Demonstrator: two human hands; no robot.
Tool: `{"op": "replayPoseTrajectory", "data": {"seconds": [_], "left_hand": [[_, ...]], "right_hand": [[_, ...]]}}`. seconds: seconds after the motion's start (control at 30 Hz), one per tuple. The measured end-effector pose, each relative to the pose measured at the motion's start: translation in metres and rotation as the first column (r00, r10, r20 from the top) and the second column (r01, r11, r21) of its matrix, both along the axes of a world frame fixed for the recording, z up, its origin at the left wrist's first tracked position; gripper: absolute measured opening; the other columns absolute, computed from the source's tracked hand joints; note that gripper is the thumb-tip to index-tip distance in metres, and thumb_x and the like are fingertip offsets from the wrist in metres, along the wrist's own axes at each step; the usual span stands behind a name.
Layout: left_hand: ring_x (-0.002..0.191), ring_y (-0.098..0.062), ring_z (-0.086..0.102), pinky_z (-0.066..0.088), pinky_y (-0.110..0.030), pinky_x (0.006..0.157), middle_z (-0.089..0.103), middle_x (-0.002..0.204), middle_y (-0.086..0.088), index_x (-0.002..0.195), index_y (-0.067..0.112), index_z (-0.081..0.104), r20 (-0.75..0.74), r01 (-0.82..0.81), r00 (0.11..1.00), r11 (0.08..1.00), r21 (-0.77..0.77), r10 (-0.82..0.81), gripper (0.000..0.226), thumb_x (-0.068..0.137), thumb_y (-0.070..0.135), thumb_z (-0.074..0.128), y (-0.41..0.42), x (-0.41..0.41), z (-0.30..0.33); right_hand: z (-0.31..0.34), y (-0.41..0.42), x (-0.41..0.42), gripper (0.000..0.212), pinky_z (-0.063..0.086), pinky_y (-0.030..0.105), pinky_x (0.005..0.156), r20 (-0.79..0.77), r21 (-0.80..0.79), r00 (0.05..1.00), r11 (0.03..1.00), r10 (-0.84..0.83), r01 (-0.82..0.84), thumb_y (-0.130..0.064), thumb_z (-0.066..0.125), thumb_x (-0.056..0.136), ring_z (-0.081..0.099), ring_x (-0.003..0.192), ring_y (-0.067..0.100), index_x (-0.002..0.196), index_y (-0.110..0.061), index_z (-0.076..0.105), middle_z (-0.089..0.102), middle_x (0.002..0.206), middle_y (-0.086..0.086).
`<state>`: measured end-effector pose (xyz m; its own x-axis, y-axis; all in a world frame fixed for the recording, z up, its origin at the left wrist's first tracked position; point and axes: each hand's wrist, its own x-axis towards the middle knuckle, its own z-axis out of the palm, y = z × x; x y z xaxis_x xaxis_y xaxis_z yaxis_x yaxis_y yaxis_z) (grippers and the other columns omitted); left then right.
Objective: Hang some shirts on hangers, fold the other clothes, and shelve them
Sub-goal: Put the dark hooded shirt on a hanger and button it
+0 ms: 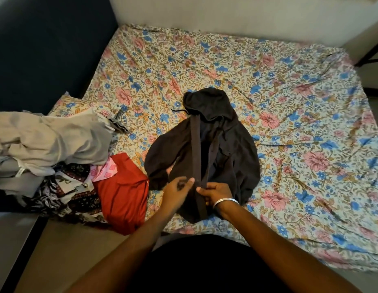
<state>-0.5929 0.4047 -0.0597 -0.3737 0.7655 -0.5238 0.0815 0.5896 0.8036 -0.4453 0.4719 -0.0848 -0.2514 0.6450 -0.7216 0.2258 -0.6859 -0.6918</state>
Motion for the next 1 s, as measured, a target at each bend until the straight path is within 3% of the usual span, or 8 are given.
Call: {"op": "replayPoseTrajectory", "data": {"seconds": [0.1,0.23,0.37,0.57,0.7,0.77,0.9,1.0], "left_hand": [[0.088,-0.014,0.069,0.058,-0.037,0.086,0.073,0.090,-0.001,0.095,0.004,0.073,0.168,-0.021,0.985,0.999,-0.046,0.028,0.071,0.063,0.067,0.085,0.022,0.002,-0.014],[0.072,-0.003,0.063,0.052,-0.024,0.071,0.067,0.077,0.008,0.085,0.016,0.070,-0.172,0.005,0.985,0.994,0.112,0.014,0.019,0.079,0.027,0.085,0.029,0.019,-0.007],[0.083,-0.013,0.061,0.051,-0.027,0.074,0.063,0.089,0.003,0.094,0.015,0.074,-0.636,0.315,0.763,0.925,0.210,-0.116,0.015,0.080,0.010,0.078,0.024,0.007,-0.005],[0.062,-0.026,0.063,0.049,-0.033,0.050,0.057,0.076,-0.004,0.084,0.015,0.073,-0.796,0.657,0.510,0.744,0.116,-0.326,0.008,0.081,0.008,0.073,0.016,0.012,-0.011],[0.068,-0.020,0.069,0.052,-0.028,0.053,0.069,0.084,-0.003,0.090,0.015,0.074,-0.881,0.864,0.283,0.500,0.063,-0.380,0.018,0.083,0.021,0.058,0.014,0.010,-0.023],[0.078,-0.017,0.070,0.055,-0.028,0.064,0.073,0.091,-0.002,0.099,0.016,0.075,-0.817,0.850,0.380,0.513,0.124,-0.433,0.027,0.090,0.026,0.052,0.011,0.006,-0.021],[0.081,-0.012,0.070,0.057,-0.023,0.070,0.072,0.086,0.006,0.097,0.022,0.070,-0.244,0.196,0.958,0.964,0.181,-0.149,0.016,0.101,0.033,0.059,0.007,0.000,-0.006],[0.093,-0.024,0.072,0.060,-0.038,0.083,0.075,0.093,-0.004,0.097,0.018,0.075,0.150,0.044,0.988,0.995,-0.087,-0.030,0.022,0.102,0.033,0.060,0.019,-0.008,-0.011]], "right_hand": [[0.001,0.000,0.004,0.021,0.044,0.026,0.046,0.032,0.146,0.994,0.983,0.108,-0.112,-0.012,0.082,0.081,0.049,0.049,0.014,0.083,0.006,0.072,0.061,0.062,0.010],[-0.002,0.001,0.011,0.032,0.042,0.027,0.046,0.070,0.232,0.992,0.966,0.103,-0.117,-0.018,0.079,0.086,0.042,0.051,0.014,0.069,0.003,0.064,0.048,0.058,0.011],[-0.007,-0.001,0.014,0.033,0.039,0.028,0.048,0.107,0.239,0.994,0.971,-0.020,-0.006,-0.024,0.079,0.086,0.040,0.053,0.018,0.061,-0.010,0.063,0.045,0.056,0.007],[0.003,0.006,0.003,0.018,0.043,0.025,0.046,0.068,0.101,0.993,0.991,-0.099,0.092,-0.022,0.076,0.088,0.051,0.054,0.017,0.071,-0.015,0.076,0.065,0.065,0.009],[-0.007,0.006,0.005,0.025,0.035,0.023,0.046,0.101,0.091,0.991,0.993,-0.083,0.074,-0.016,0.080,0.083,0.040,0.052,0.017,0.066,-0.004,0.065,0.047,0.058,0.011],[-0.010,0.007,0.005,0.035,0.031,0.020,0.044,0.124,0.119,0.991,0.992,-0.046,0.031,-0.012,0.079,0.082,0.034,0.050,0.014,0.057,-0.006,0.056,0.041,0.051,0.006],[-0.006,0.008,0.006,0.026,0.039,0.020,0.046,0.047,0.071,0.996,0.995,-0.078,0.074,-0.014,0.078,0.085,0.046,0.049,0.014,0.063,-0.005,0.069,0.056,0.052,0.001],[-0.004,0.006,0.003,0.033,0.041,0.025,0.052,0.009,0.103,1.000,0.994,-0.029,0.028,-0.019,0.079,0.085,0.047,0.064,0.022,0.086,0.012,0.069,0.058,0.070,0.015]]}}
